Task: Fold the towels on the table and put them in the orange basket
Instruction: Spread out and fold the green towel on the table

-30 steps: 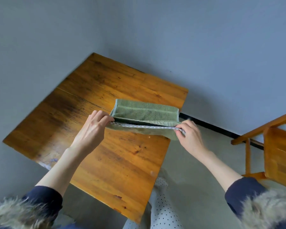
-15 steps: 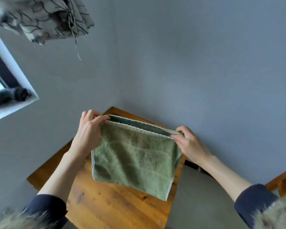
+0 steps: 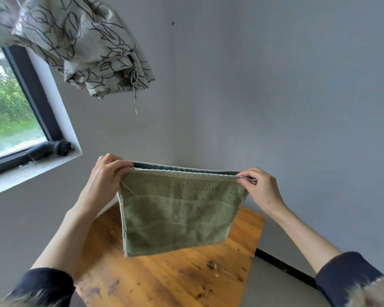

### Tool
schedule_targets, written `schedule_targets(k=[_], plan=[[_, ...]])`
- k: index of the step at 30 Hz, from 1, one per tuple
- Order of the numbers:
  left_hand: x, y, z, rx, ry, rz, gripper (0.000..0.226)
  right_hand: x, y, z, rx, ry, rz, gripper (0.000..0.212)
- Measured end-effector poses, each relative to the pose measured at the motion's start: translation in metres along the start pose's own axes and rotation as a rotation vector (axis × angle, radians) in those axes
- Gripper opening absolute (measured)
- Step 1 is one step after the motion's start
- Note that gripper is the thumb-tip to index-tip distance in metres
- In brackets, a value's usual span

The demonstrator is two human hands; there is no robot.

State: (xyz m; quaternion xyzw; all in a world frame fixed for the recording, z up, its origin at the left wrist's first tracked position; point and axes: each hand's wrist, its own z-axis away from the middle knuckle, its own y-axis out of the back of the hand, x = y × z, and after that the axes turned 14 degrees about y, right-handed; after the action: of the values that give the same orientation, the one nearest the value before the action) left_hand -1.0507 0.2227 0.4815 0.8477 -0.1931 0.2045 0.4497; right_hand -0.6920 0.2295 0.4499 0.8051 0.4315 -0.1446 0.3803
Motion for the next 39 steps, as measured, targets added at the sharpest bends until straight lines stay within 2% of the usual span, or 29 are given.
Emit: schedule_targets(k=[6,10,14,20,23,28,34,39], plan=[[0.002,0.011,0.0,-0.026,0.02,-0.004,0.02,-0.001,0.002,-0.015,-0.065,0.03,0.036,0.01],[0.001,0.018,0.0,-0.029,0.095,0.061,0.023,-0.005,0.008,-0.026,-0.124,-0.079,-0.042,0.013],[0.003,0.021,-0.001,-0.037,0.139,0.093,0.025,-0.008,0.011,-0.031,-0.082,-0.213,-0.265,0.017],[0.005,0.026,-0.001,-0.054,0.184,0.211,0.026,-0.008,0.014,-0.033,0.07,-0.422,-0.847,0.016],[0.002,0.029,-0.001,-0.092,0.258,0.328,0.026,-0.006,0.018,-0.034,0.09,-0.439,-0.942,0.017],[-0.004,0.024,-0.005,-0.115,0.286,0.226,0.024,-0.004,0.021,-0.036,0.081,-0.449,-0.91,0.024],[-0.012,0.014,-0.001,-0.121,0.276,0.068,0.02,0.003,0.012,-0.034,0.106,-0.434,-0.773,0.015],[-0.024,0.008,0.005,-0.089,0.299,0.05,0.019,0.015,0.001,-0.035,0.011,-0.392,-0.616,0.01]])
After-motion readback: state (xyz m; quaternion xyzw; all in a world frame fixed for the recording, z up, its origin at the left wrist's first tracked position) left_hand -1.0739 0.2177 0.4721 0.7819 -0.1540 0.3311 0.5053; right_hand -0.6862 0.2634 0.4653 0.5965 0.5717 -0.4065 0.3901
